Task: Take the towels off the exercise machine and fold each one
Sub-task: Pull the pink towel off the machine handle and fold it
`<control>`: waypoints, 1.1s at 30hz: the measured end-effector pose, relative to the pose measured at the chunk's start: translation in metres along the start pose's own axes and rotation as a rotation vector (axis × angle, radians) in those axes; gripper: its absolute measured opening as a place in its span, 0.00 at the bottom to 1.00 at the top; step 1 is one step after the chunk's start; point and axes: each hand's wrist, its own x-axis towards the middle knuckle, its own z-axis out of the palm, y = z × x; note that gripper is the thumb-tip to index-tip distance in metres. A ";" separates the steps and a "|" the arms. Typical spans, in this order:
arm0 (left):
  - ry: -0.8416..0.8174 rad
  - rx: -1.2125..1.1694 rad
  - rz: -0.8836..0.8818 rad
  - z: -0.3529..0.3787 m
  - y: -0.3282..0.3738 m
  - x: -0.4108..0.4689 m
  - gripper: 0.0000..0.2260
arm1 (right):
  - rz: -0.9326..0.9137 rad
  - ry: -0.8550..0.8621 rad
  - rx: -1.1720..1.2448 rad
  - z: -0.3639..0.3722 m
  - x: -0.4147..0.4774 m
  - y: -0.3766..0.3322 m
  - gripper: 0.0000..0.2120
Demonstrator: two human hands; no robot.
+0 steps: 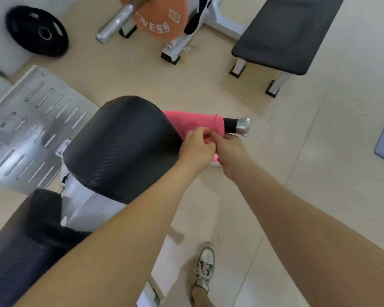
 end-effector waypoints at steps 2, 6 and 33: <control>-0.012 -0.072 -0.042 -0.009 0.001 -0.011 0.12 | -0.007 -0.028 -0.031 -0.003 -0.014 -0.004 0.10; -0.051 -0.116 -0.048 -0.034 0.015 -0.054 0.10 | 0.088 -0.173 0.198 -0.010 -0.063 -0.021 0.10; -0.278 -0.668 0.235 -0.383 -0.017 -0.398 0.10 | -0.132 -1.280 -0.440 0.136 -0.411 -0.095 0.16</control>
